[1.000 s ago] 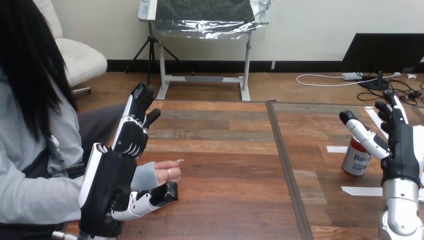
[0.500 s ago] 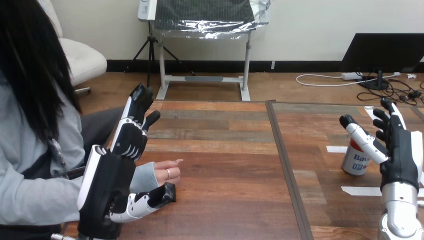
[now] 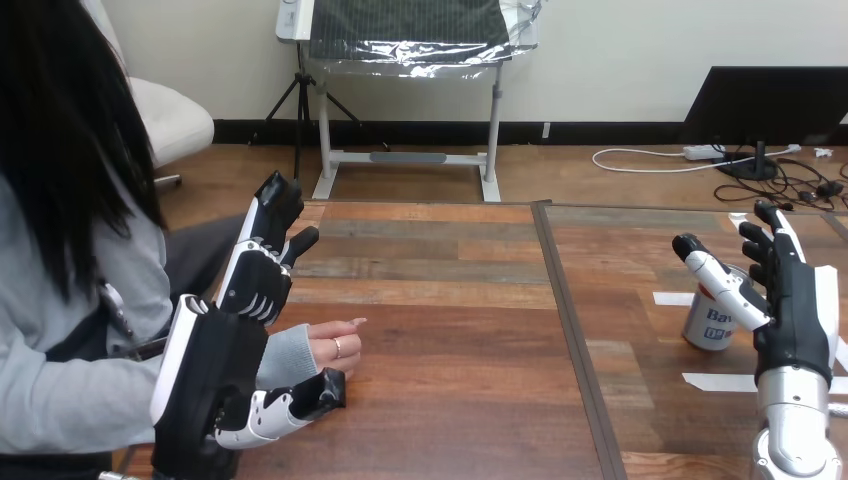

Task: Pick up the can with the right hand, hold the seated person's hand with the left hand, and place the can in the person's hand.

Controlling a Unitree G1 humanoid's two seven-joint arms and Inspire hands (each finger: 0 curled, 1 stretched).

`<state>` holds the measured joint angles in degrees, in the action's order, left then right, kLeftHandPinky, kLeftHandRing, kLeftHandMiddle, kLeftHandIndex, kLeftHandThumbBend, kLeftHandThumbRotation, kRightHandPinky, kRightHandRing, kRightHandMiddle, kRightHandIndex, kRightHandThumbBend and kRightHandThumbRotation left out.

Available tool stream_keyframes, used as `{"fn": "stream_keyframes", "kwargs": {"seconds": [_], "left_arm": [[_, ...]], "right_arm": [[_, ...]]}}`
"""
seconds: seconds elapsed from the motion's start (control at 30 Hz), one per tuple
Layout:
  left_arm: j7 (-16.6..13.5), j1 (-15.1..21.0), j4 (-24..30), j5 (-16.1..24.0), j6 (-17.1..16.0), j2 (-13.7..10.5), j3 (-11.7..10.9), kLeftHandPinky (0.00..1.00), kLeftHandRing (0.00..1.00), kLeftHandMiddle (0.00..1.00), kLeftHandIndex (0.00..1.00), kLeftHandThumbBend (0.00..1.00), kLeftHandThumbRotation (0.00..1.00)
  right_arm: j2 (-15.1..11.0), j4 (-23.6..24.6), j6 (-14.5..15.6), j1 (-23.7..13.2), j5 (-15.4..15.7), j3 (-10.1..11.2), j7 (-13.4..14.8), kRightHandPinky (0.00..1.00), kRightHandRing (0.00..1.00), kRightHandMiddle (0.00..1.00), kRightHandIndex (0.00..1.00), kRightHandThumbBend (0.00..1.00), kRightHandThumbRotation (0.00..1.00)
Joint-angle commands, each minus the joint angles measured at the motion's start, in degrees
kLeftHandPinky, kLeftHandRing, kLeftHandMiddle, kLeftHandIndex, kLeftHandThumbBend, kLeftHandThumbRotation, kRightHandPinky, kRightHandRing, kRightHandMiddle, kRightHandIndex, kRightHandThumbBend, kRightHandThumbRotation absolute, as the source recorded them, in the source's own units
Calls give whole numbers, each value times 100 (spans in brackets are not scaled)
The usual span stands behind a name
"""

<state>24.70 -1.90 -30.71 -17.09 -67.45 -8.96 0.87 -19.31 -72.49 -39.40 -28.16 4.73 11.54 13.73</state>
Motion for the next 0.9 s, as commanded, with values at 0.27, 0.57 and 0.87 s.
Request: {"fn": "stream_keyframes", "kwargs": {"seconds": [0.27, 0.57, 0.87], "left_arm": [[-1, 190, 346, -13, -81, -107, -118, 92, 98, 100, 100, 100, 63], [93, 179, 364, -159, -98, -152, -83, 91, 98, 100, 100, 100, 61], [173, 125, 464, -272, 2, -150, -82, 92, 99, 100, 99, 100, 56]], "right_arm": [[131, -19, 13, -359, 13, -72, -48, 87, 90, 89, 93, 100, 52], [119, -63, 128, -370, 78, -119, 6, 86, 89, 89, 93, 100, 53], [109, -83, 231, -392, 154, -179, 87, 84, 87, 88, 93, 100, 55]]}}
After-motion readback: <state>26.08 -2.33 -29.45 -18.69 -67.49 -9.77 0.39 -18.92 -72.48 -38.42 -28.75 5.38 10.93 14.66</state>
